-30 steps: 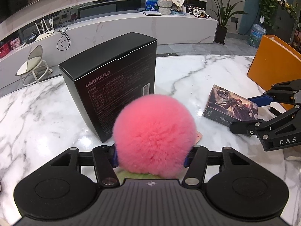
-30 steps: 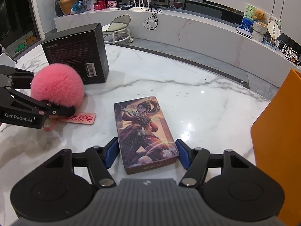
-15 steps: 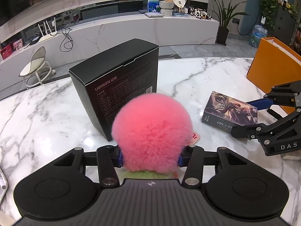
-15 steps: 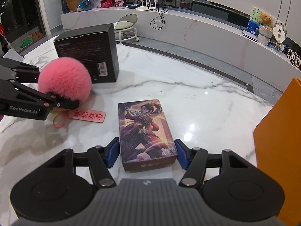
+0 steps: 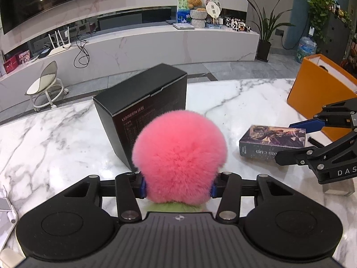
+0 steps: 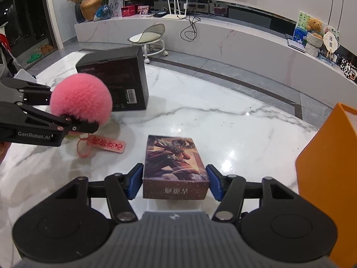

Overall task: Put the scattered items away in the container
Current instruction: 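Close the right tool on the illustrated card box and lift it, then carry the pompom in the left tool and card box in the right tool over the orange box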

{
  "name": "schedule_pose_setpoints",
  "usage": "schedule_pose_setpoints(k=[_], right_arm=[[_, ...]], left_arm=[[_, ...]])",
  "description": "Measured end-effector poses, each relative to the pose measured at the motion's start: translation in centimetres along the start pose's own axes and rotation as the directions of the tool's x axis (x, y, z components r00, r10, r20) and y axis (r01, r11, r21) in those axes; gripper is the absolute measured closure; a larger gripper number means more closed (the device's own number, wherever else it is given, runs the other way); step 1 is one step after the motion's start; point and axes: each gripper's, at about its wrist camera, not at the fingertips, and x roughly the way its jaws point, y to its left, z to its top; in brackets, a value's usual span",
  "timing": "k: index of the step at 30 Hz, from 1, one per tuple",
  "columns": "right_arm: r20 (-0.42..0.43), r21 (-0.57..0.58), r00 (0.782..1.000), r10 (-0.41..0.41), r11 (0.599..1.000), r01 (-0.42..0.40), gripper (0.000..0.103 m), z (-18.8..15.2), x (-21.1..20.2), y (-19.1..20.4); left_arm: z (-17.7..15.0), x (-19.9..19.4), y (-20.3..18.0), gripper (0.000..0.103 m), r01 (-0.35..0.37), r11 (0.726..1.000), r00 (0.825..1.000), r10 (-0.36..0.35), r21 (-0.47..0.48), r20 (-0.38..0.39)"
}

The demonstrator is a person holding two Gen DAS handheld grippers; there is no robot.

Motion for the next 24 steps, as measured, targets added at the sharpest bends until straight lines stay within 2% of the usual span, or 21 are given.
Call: schedule_pose_setpoints(k=[24], right_arm=[[0.116, 0.075, 0.992, -0.045, 0.997, 0.036, 0.041, 1.4, -6.8, -2.5]], left_arm=[[1.5, -3.4, -4.0, 0.049, 0.030, 0.998, 0.998, -0.033, 0.055, 0.060]])
